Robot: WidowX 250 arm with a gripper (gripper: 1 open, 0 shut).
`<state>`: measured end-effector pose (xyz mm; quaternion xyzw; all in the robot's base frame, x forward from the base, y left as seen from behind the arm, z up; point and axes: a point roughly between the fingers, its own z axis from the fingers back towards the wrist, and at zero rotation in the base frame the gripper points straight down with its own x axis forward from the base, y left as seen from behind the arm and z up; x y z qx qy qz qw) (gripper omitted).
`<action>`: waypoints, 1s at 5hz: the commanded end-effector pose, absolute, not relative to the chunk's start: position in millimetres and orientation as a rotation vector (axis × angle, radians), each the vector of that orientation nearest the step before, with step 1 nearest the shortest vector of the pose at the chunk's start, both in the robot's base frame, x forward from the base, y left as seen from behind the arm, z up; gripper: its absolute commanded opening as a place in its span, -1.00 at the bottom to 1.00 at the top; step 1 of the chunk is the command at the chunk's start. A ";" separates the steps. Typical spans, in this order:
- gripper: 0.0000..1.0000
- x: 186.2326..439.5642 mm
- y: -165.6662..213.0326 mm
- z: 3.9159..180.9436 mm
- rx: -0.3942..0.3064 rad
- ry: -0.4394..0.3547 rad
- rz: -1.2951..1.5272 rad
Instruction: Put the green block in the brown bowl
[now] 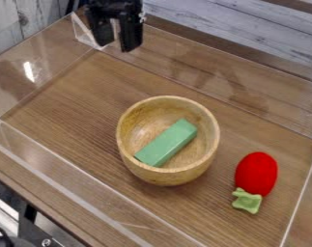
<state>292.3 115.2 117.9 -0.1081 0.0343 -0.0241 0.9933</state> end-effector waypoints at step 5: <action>1.00 297.0 97.6 126.5 -0.168 -0.054 0.130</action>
